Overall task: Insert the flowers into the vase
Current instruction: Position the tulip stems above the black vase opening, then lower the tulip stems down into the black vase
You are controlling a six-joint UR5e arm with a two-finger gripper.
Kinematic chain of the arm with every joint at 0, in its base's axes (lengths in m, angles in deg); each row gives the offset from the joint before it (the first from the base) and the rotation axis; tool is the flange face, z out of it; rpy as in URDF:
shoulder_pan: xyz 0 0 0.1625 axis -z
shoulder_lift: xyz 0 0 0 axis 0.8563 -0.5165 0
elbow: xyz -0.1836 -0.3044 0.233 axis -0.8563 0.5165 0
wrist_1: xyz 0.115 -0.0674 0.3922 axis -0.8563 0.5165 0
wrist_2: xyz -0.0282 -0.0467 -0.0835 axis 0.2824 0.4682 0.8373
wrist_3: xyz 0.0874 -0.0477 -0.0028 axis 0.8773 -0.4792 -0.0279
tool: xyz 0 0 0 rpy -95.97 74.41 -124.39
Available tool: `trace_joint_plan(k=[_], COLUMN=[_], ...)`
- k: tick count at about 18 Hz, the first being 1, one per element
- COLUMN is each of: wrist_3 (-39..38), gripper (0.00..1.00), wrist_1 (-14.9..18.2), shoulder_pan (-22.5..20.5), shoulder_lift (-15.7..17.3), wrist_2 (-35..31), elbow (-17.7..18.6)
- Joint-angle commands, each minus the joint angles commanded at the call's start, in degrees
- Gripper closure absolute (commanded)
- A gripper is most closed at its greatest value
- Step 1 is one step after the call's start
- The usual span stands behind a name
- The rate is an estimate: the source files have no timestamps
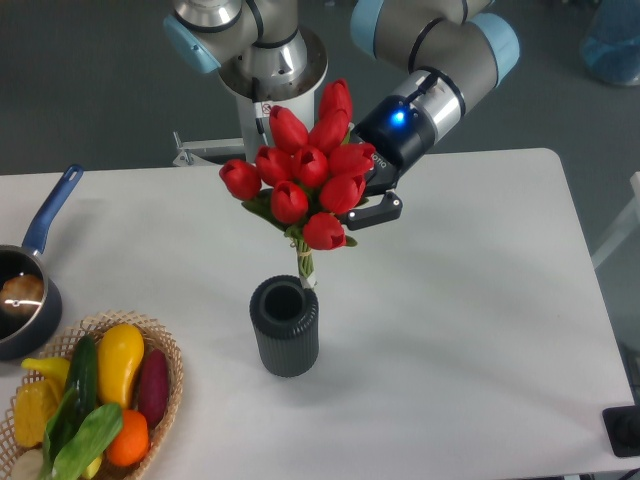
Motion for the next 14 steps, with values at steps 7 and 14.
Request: trace_joint_plan(k=[7,14], wrist_3=[0.4,2.4], gripper=[1.0,1.0], wrist_1=[-0.5,-1.1], shoulder_pan=[0.7,1.4], shoulder_lift=[-0.8,-2.5], wrist_2=[1.3,1.3], elbow=[-0.1,-0.1])
